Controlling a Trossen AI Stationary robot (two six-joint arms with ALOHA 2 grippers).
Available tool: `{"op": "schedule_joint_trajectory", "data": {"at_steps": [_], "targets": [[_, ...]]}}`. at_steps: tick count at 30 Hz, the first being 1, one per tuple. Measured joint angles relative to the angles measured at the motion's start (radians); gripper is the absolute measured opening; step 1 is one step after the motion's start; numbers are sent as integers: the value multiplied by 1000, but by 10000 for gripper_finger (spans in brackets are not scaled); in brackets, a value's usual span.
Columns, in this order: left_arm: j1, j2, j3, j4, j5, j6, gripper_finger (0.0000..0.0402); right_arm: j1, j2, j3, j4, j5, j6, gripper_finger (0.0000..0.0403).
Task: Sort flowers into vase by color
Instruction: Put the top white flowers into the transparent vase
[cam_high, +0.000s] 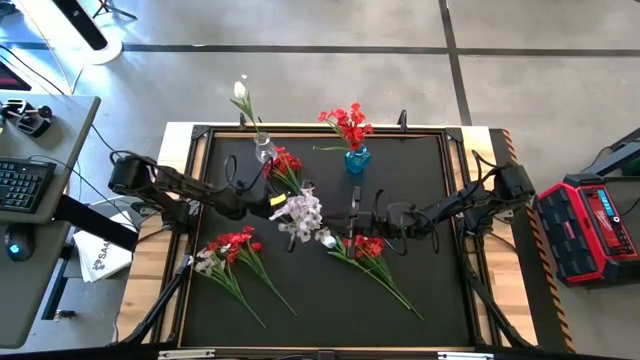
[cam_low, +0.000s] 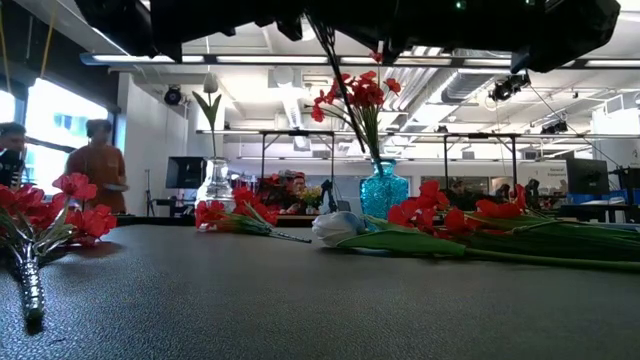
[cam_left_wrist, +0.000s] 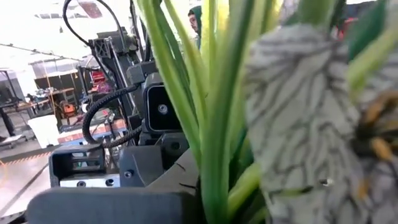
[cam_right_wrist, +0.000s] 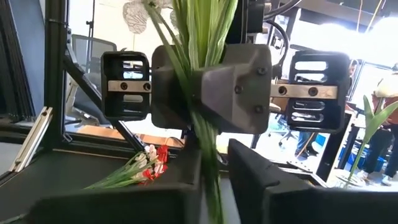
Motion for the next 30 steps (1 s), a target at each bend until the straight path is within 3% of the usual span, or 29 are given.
{"op": "schedule_joint_trajectory", "data": {"at_steps": [3,8,14,19,26,30], "targets": [[0,-36,0,-64,-19,-3,29,0,-8,0,1,5,2,98],[-3,-152,0,-271,-158,21,10,29,-99,-1,-81,90,-18,157],[-39,-343,-1,-596,-537,161,2,108,-260,-1,-276,224,-35,180],[-17,-524,-69,-657,-760,217,2,150,-279,-1,-388,227,3,181],[172,-794,-202,-651,-779,128,1,156,-124,-2,-281,218,78,181],[325,-850,-196,-646,-749,104,1,139,-59,-2,-162,216,72,181]]}}
